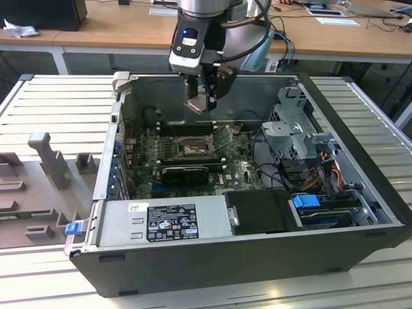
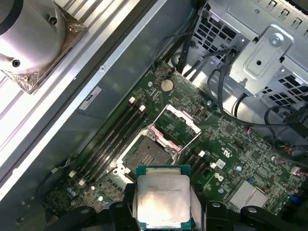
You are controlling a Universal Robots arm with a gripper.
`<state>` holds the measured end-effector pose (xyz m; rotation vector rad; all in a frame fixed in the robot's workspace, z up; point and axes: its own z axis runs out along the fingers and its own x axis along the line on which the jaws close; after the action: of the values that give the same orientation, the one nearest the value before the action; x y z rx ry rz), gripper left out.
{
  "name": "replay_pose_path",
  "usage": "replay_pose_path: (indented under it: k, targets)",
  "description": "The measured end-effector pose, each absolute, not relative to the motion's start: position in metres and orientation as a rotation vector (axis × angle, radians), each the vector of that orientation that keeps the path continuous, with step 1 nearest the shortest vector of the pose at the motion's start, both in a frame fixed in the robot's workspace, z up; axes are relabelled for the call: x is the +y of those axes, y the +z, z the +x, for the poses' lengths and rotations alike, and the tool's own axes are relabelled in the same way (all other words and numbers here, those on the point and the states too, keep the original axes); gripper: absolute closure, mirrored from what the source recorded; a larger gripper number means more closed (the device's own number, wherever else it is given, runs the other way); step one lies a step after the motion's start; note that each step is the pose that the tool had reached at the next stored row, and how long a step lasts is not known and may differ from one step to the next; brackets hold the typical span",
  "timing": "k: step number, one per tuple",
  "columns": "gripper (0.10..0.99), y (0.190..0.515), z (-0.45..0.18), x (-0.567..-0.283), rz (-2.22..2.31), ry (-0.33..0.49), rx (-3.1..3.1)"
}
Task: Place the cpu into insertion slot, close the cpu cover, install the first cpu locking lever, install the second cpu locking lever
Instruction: 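Place the cpu into insertion slot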
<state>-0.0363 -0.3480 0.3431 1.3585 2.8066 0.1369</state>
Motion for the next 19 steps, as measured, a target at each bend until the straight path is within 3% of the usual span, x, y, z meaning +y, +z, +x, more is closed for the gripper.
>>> replay_pose_path:
  k: [19]
  targets:
    - [0.557, 0.3394, -0.0388, -0.3479, 1.394, 0.137, 2.788]
